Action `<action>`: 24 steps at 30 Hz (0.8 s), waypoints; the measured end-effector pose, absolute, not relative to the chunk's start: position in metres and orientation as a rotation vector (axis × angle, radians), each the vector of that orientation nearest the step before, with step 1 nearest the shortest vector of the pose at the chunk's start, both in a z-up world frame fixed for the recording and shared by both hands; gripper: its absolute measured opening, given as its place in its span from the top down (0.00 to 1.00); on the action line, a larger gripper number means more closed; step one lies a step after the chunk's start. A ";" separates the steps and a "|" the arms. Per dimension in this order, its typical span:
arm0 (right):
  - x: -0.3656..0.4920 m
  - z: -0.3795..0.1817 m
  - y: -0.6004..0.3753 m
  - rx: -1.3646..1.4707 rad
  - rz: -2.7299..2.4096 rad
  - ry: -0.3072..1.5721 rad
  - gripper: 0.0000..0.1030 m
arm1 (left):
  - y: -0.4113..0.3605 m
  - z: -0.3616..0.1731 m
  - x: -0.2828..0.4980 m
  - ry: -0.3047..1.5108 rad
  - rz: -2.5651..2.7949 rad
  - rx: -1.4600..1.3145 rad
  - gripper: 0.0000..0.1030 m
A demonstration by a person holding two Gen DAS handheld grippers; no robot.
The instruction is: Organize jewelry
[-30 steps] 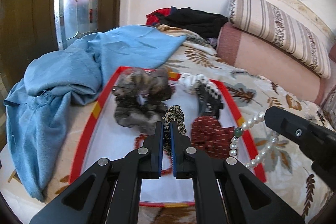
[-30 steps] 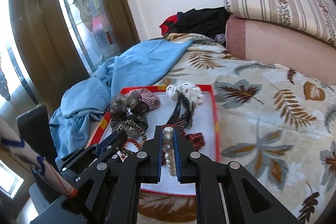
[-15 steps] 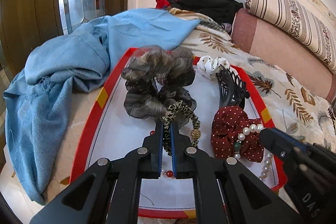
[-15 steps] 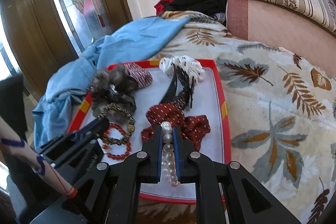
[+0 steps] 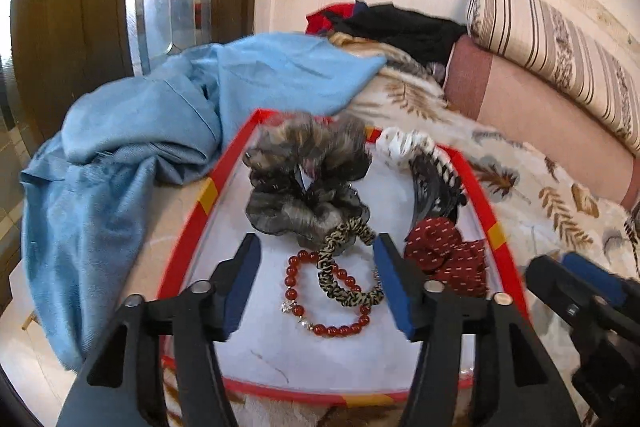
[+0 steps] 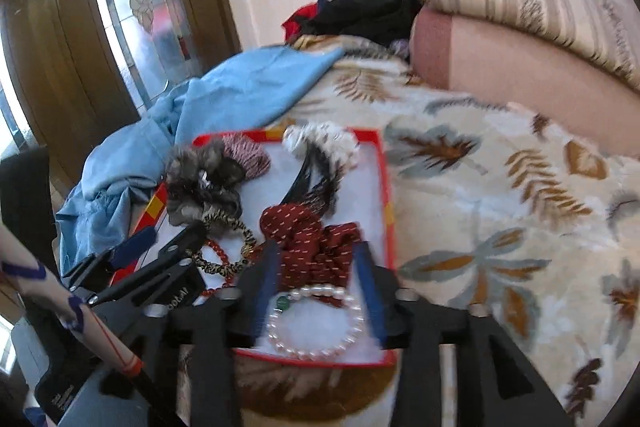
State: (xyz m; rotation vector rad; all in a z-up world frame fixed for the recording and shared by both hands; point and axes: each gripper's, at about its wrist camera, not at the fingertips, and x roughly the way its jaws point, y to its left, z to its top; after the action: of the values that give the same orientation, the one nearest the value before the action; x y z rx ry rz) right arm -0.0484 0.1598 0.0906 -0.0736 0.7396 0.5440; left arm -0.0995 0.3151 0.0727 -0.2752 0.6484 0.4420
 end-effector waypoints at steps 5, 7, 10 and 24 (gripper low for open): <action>-0.094 0.118 0.135 -0.194 0.483 0.642 0.26 | 0.297 0.113 -0.144 0.540 0.420 -0.267 0.12; -0.113 0.125 0.126 -0.231 0.468 0.616 0.18 | 0.287 0.128 -0.169 0.525 0.419 -0.254 0.06; -0.135 0.134 0.112 -0.248 0.453 0.608 0.14 | 0.275 0.144 -0.195 0.544 0.399 -0.256 0.00; -0.202 0.147 0.057 -0.237 0.409 0.611 0.08 | 0.220 0.162 -0.242 0.648 0.548 -0.115 0.00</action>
State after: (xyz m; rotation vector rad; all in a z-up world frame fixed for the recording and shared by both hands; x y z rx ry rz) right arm -0.2019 0.0570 0.1467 -0.2371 0.6109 0.4091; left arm -0.2416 0.2197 0.1616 -0.1149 0.6476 0.5477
